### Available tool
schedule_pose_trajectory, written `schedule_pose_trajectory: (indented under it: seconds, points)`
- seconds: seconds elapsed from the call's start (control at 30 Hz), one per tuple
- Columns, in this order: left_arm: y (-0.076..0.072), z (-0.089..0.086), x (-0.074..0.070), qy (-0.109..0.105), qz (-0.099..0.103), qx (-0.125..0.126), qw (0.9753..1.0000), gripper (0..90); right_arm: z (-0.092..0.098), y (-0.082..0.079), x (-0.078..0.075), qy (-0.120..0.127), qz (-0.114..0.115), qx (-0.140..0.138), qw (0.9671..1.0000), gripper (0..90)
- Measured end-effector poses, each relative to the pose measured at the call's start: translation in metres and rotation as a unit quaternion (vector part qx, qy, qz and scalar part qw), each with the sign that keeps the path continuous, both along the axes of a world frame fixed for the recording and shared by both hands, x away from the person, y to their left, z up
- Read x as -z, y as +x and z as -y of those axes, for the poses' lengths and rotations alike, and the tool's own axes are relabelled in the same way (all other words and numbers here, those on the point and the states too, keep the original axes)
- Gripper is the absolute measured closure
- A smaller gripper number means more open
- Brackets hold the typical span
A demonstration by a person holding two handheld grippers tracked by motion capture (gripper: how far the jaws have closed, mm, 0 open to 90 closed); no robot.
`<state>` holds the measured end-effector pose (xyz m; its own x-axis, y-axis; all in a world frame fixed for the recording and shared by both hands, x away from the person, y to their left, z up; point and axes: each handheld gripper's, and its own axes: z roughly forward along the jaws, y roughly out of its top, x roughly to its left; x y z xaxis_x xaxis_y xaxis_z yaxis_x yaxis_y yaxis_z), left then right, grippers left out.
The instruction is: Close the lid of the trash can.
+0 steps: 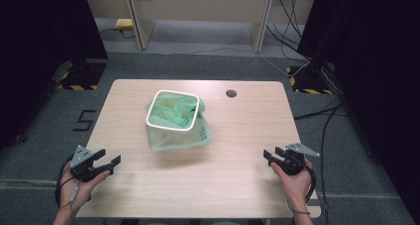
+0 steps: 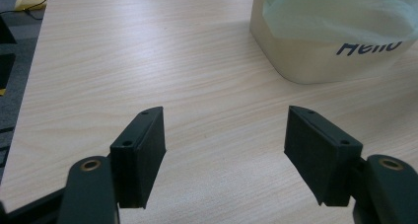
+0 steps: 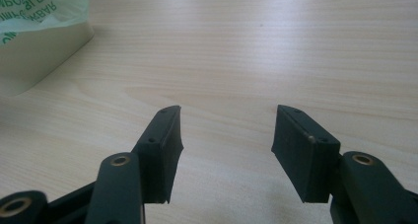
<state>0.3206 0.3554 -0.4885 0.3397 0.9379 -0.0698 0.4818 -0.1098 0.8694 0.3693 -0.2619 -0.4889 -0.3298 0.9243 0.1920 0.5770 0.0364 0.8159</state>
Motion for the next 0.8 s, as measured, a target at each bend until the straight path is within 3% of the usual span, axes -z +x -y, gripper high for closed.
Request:
schedule_pose_trajectory:
  seconds: [0.8]
  points:
    - [-0.008,0.004,0.018,0.008,0.022,0.010,0.9997,31.3,0.007,-0.008,0.017,0.008,0.009,0.011,0.9999,44.1]
